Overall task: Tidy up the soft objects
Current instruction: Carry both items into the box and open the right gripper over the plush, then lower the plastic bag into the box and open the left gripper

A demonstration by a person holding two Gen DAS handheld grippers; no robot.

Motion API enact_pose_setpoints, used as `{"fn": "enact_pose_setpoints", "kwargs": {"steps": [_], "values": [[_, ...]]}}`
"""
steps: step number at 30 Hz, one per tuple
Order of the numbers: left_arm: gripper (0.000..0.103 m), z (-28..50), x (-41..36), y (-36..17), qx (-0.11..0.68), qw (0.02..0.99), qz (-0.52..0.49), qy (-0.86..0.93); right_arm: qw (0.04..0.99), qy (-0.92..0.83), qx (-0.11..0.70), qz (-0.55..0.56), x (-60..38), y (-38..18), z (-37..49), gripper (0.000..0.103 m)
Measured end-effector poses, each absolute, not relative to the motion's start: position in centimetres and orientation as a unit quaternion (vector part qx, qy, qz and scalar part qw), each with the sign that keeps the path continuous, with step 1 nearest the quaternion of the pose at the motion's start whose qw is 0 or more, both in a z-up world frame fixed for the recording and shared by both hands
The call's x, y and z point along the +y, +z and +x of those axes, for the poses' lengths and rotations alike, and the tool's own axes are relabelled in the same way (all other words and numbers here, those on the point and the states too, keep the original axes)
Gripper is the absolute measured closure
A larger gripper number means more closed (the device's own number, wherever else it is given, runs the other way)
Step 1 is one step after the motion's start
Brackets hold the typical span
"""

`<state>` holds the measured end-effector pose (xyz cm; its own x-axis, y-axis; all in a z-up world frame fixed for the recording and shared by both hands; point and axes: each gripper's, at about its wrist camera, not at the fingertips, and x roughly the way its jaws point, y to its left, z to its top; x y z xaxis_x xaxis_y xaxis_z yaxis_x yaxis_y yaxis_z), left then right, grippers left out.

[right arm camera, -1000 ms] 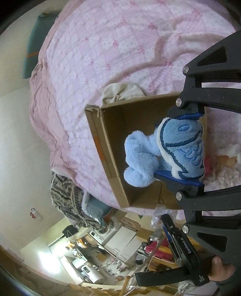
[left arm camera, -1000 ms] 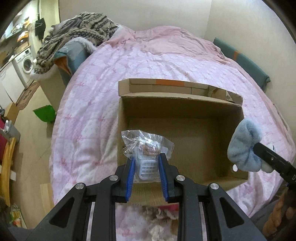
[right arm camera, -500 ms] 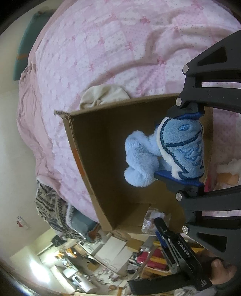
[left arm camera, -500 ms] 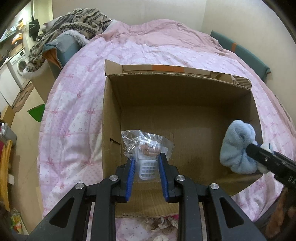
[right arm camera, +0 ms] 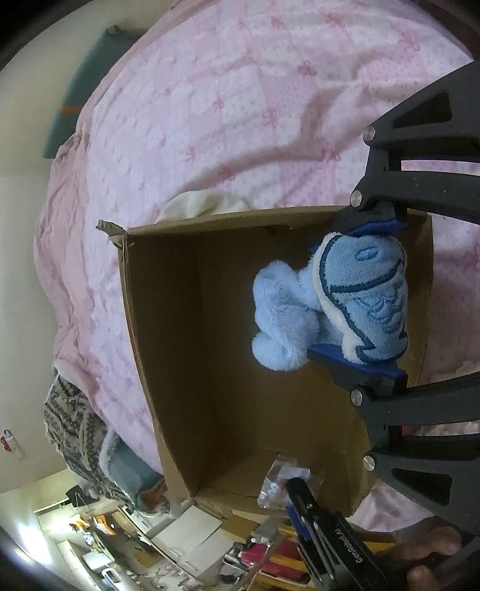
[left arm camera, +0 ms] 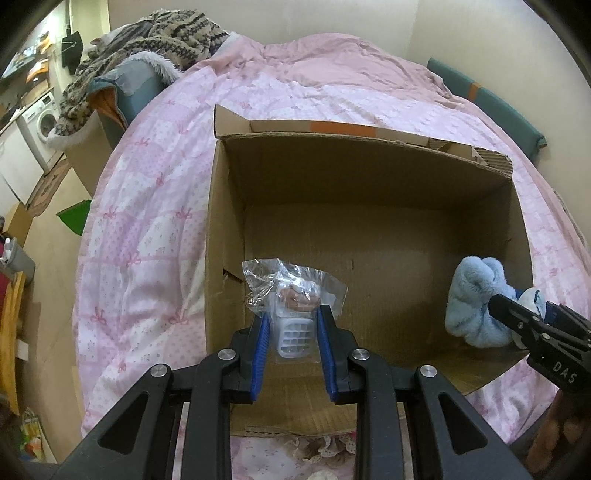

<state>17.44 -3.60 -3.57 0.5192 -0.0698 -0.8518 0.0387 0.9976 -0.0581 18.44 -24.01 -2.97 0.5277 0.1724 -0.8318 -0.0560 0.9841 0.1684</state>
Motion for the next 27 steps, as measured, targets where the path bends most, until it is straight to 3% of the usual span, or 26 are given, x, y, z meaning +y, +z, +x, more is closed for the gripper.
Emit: {"fn": "enact_pose_setpoints", "kwargs": {"steps": [8,13,22,23,25,27], "values": [[0.08,17.5,-3.6,-3.6,0.491,0.871,-0.013,-0.032,0.874,0.076,0.474,0.077,-24.4,-2.7,18.2,0.044],[0.08,17.4,-3.8,-3.7,0.489,0.871,-0.013,-0.035,0.87,0.106,0.466,0.123,-24.8,-2.1,18.1,0.036],[0.078,17.5,-3.6,-3.7,0.488,0.872,-0.015,-0.033,0.881,0.112,0.44,0.133,-24.6,-1.1,17.7,0.006],[0.076,17.4,-3.7,-3.6,0.488,0.872,-0.014,-0.033,0.882,0.114,0.435,0.14,-24.7,-0.9,17.7,0.005],[0.061,17.4,-3.7,-3.3,0.486,0.873,-0.013,-0.034,0.886,0.118,0.422,0.148,-25.1,-0.5,17.4,0.003],[0.035,17.2,-3.7,-2.9,0.478,0.877,-0.017,-0.036,0.892,0.116,0.411,0.149,-25.4,-0.1,17.2,0.002]]}}
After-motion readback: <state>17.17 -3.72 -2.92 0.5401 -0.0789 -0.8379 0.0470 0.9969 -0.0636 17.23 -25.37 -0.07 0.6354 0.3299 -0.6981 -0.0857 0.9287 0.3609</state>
